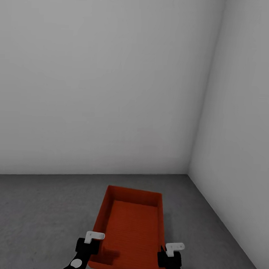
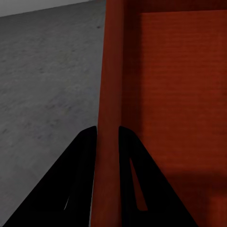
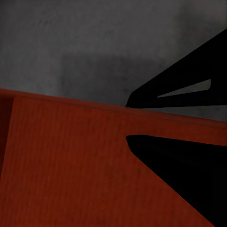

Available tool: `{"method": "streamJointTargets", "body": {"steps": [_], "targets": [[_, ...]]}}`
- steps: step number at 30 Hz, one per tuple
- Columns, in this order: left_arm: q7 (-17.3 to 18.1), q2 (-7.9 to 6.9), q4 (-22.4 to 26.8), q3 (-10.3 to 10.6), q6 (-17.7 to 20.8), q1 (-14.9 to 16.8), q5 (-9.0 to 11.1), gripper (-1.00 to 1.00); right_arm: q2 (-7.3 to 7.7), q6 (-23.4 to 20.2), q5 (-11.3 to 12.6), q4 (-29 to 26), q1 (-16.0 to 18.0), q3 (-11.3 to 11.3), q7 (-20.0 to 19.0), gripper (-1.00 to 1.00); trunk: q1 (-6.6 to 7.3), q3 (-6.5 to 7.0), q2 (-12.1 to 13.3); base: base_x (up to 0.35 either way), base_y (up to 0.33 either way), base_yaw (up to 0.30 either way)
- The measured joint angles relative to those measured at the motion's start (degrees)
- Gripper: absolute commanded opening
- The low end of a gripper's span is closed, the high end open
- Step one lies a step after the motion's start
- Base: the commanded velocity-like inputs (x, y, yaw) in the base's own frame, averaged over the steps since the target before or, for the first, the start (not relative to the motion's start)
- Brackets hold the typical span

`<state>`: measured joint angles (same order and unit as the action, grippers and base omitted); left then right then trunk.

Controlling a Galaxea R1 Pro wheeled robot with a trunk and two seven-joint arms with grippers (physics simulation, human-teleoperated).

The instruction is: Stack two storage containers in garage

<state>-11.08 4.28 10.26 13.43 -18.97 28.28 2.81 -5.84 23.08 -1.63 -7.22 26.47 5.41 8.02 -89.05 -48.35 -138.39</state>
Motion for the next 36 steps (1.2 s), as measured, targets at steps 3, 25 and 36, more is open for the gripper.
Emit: {"method": "streamJointTargets", "body": {"steps": [3, 25, 36], "targets": [[0.0, 0.0, 0.0, 0.01, 0.0, 0.0, 0.0, -1.0, 0.01, 0.01, 0.02, 0.0, 0.0, 0.02, 0.0, -1.0, -0.66, -0.54, -1.2, 0.0, 0.0, 0.0], [0.0, 0.02, 0.01, -0.02, -0.01, 0.01, -0.07, -1.0, 0.02, 0.1, 0.05, 0.02, -0.02, 0.0, -0.01, -1.0, -2.98, -5.03, -5.0, 0.0, 0.0, 0.0], [0.0, 0.02, 0.02, -0.04, -0.01, 0.01, -0.09, -1.0, 0.01, 0.1, 0.06, 0.03, -0.01, 0.02, 0.0, -1.0, -3.26, -7.47, -5.15, 0.0, 0.0, 0.0]]}}
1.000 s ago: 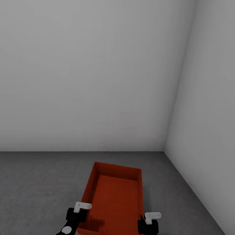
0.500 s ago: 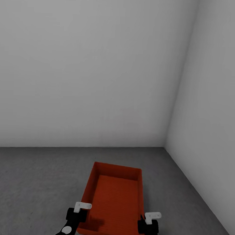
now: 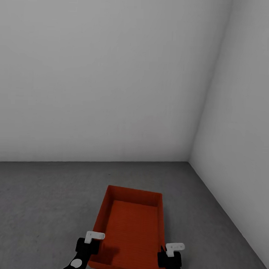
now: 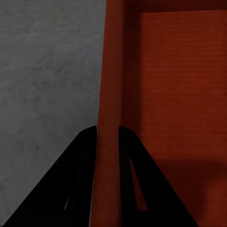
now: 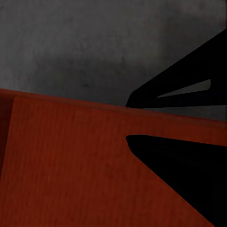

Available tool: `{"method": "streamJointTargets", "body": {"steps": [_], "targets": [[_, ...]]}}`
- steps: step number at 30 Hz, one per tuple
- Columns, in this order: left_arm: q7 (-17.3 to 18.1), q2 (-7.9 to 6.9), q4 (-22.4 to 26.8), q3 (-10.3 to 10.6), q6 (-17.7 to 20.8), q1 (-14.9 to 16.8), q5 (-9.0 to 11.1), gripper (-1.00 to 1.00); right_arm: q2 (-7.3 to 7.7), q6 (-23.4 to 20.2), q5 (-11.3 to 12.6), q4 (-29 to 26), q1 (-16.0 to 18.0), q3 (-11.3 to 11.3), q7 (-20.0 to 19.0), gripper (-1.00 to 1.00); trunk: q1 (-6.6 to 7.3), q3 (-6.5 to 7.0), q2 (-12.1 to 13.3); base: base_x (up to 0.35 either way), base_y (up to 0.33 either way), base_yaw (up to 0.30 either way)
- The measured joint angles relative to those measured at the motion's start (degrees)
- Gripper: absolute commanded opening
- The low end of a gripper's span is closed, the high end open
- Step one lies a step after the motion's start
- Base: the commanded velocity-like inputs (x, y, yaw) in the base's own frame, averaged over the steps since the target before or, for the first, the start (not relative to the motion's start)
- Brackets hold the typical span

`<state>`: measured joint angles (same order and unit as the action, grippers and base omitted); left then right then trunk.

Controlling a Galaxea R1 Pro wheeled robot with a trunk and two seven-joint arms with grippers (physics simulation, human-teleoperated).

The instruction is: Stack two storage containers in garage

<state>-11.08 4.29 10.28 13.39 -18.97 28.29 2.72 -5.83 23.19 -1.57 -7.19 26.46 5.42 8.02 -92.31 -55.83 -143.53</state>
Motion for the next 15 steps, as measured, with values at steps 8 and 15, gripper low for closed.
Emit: {"method": "streamJointTargets", "body": {"steps": [8, 15], "targets": [[0.0, 0.0, 0.0, 0.01, 0.0, 0.0, 0.01, -1.0, 0.0, 0.0, -0.02, 0.0, 0.0, -0.01, 0.0, -1.0, -0.21, -1.77, -0.11, 0.0, 0.0, 0.0], [0.0, 0.0, 0.01, 0.0, 0.0, 0.0, 0.01, -1.0, 0.0, 0.0, 0.01, 0.0, 0.02, 0.02, 0.0, -1.0, -0.39, -3.33, -0.2, 0.0, 0.0, 0.0]]}}
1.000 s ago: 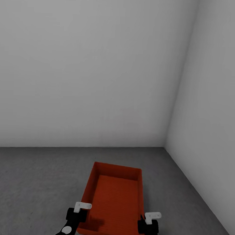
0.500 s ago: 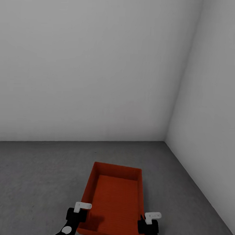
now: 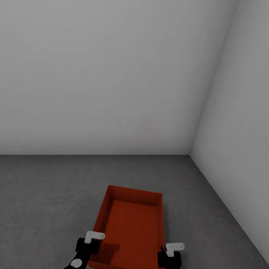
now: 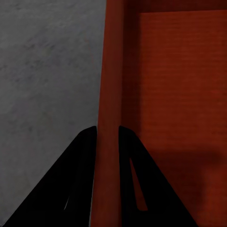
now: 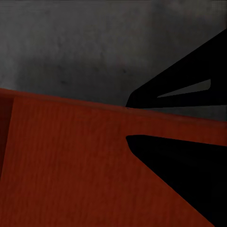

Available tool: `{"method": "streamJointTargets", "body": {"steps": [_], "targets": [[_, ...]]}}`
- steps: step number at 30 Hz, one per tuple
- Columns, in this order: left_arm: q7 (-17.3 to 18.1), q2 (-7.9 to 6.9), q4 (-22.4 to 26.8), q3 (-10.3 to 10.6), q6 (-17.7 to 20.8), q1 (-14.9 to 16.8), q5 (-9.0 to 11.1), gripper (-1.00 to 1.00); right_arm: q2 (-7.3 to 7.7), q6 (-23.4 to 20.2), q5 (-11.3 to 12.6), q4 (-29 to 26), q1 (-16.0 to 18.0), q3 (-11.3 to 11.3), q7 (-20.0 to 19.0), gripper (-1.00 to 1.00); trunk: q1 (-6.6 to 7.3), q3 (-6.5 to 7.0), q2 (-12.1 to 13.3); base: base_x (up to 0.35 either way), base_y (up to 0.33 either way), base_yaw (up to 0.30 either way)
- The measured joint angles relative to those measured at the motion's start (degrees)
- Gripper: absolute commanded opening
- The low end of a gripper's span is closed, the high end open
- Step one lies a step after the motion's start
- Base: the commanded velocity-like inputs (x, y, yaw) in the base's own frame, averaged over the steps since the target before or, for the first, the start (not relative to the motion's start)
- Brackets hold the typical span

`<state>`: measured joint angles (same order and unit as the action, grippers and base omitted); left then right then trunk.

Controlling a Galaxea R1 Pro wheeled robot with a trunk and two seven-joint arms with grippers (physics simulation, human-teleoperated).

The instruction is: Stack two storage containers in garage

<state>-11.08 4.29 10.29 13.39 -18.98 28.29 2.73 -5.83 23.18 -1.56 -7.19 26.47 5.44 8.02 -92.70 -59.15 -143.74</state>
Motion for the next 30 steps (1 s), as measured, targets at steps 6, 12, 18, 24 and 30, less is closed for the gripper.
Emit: {"method": "streamJointTargets", "body": {"steps": [6, 12, 18, 24, 30], "targets": [[0.0, 0.0, 0.01, -0.02, 0.0, 0.0, -0.02, -1.0, 0.0, 0.02, 0.03, 0.01, 0.01, 0.03, 0.0, -1.0, -0.15, -1.33, -0.08, 0.0, 0.0, 0.0], [0.0, 0.0, 0.02, -0.05, 0.0, 0.0, -0.01, -1.0, 0.01, 0.0, 0.02, 0.02, 0.05, 0.07, 0.0, -1.0, -0.31, -2.66, -0.16, 0.0, 0.0, 0.0], [0.1, -0.09, 0.12, 0.02, 0.03, 0.01, 0.19, -1.0, -0.07, 0.07, -0.03, -0.06, 0.12, 0.16, 0.15, -1.0, -0.45, -3.98, -0.25, 0.0, 0.0, 0.0], [0.14, -0.22, 0.22, -0.09, -0.43, 0.04, 0.57, -1.0, -0.12, 0.04, 0.02, -0.1, 0.6, 0.79, 0.33, -1.0, 0.16, -5.3, -0.34, 0.0, 0.0, 0.0], [0.12, -0.33, 0.21, -0.1, -1.2, 0.05, 1.04, -1.0, -0.19, 0.07, -0.03, -0.29, 0.91, 1.38, 0.58, -1.0, 0.81, -6.63, -0.42, 0.0, 0.0, 0.0]]}}
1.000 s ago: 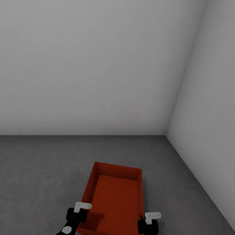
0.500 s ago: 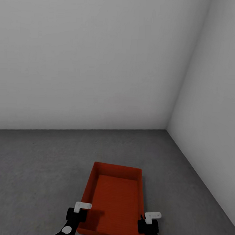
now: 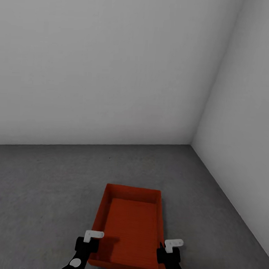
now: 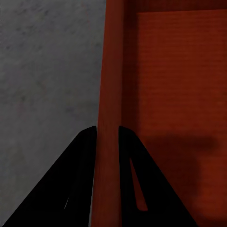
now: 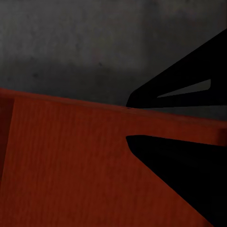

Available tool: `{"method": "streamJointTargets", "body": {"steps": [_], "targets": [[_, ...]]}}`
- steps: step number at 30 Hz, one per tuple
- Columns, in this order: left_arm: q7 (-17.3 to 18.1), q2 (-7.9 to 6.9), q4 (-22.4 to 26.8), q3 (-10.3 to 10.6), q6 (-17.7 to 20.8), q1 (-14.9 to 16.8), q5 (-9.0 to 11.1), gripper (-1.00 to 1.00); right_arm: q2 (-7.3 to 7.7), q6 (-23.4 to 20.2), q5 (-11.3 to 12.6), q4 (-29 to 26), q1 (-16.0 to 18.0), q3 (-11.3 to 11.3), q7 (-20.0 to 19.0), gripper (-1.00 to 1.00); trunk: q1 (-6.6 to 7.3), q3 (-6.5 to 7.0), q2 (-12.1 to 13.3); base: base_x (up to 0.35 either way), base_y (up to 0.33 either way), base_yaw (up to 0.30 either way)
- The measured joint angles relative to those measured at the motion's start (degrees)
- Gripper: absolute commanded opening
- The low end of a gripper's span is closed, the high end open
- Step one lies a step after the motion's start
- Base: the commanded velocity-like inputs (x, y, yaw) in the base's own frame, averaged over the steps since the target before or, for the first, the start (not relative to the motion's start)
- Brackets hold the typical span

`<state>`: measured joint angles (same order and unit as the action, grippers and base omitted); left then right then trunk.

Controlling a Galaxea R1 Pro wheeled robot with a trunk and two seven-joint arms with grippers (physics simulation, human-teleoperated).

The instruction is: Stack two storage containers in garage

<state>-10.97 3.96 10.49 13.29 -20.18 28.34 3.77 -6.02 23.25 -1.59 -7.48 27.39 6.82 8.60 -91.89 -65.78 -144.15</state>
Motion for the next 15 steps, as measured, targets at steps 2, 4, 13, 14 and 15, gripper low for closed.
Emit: {"method": "streamJointTargets", "body": {"steps": [2, 4, 13, 14, 15], "targets": [[-0.03, -0.03, -0.01, 0.06, -0.24, 0.0, 0.24, -1.0, -0.01, 0.0, -0.01, -0.02, 0.14, 0.2, 0.04, -1.0, 0.22, -0.44, -0.03, 0.0, 0.0, 0.0], [-0.02, -0.03, -0.01, 0.03, -0.25, 0.0, 0.19, -1.0, -0.01, 0.0, -0.03, -0.04, 0.12, 0.18, 0.06, -1.0, 0.22, -0.45, -0.03, 0.0, 0.0, 0.0], [-0.02, -0.03, 0.04, 0.0, -0.2, 0.0, 0.15, -1.0, -0.01, 0.01, -0.02, -0.04, 0.12, 0.16, 0.05, -1.0, 0.22, -0.45, -0.03, 0.0, 0.0, 0.0], [-0.02, -0.03, 0.02, 0.0, -0.22, 0.0, 0.14, -1.0, -0.01, 0.01, -0.02, -0.06, 0.11, 0.18, 0.07, -1.0, 0.22, -0.45, -0.03, 0.0, 0.0, 0.0], [-0.02, -0.03, 0.04, -0.01, -0.2, 0.0, 0.13, -1.0, -0.01, 0.01, -0.01, -0.07, 0.11, 0.18, 0.07, -1.0, 0.22, -0.45, -0.03, 0.0, 0.0, 0.0]]}}
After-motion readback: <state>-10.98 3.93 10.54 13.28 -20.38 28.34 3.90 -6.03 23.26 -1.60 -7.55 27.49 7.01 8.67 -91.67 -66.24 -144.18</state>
